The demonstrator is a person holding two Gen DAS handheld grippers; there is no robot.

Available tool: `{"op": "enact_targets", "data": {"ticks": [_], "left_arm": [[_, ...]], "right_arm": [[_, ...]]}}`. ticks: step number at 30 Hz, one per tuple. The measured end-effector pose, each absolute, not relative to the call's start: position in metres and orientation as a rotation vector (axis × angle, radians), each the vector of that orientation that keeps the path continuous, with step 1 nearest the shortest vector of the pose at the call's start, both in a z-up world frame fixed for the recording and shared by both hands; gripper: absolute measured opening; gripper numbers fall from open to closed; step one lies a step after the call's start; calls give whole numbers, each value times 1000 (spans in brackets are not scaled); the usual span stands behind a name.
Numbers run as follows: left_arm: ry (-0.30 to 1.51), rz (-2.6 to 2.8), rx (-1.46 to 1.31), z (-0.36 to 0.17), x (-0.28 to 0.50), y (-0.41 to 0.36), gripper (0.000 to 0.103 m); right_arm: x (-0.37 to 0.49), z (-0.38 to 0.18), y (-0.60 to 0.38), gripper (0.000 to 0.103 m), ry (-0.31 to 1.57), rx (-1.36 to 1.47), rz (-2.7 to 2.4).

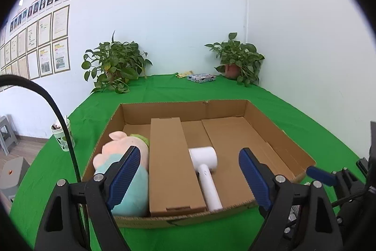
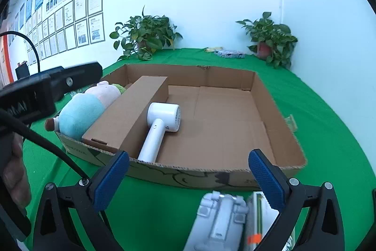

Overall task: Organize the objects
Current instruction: 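Lower the hair dryer beside the long brown box and open the right gripper, then move the right gripper to the white phone stand and close on it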

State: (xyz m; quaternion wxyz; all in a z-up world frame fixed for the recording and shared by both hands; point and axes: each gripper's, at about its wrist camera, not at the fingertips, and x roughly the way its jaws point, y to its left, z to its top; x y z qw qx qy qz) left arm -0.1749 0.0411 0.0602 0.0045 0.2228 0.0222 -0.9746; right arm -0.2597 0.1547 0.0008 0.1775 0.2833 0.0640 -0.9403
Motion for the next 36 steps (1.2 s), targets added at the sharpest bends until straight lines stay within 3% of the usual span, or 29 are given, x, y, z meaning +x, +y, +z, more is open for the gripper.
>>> {"op": "enact_targets", "data": {"ticks": [11, 14, 16, 19, 20, 21, 22, 24, 29, 36], "left_arm": [[66, -3061, 677, 54, -143, 55, 84], [12, -3038, 700, 53, -140, 61, 53], [-21, -3028, 751, 50, -141, 64, 18], [-15, -3031, 791, 45, -143, 66, 13], [-2, -3037, 785, 44, -142, 66, 14], [8, -3036, 783, 44, -141, 66, 29], [16, -3031, 788, 43, -141, 65, 62], [50, -3022, 753, 42, -137, 62, 89], [183, -3036, 837, 33, -140, 47, 89], [268, -3036, 1020, 7, -144, 44, 89]], "right_arm": [[-211, 15, 187, 102, 197, 709, -2687], [-204, 18, 191, 102, 204, 696, -2681], [-201, 20, 190, 102, 197, 688, -2671], [-196, 22, 193, 102, 186, 682, -2661], [-195, 21, 194, 102, 185, 683, -2656], [-193, 21, 195, 102, 184, 687, -2650], [-193, 19, 196, 102, 181, 697, -2639], [-191, 14, 199, 102, 172, 738, -2598], [-175, -21, 198, 102, 233, 835, -2413], [-187, -52, 212, 102, 143, 967, -2397]]}}
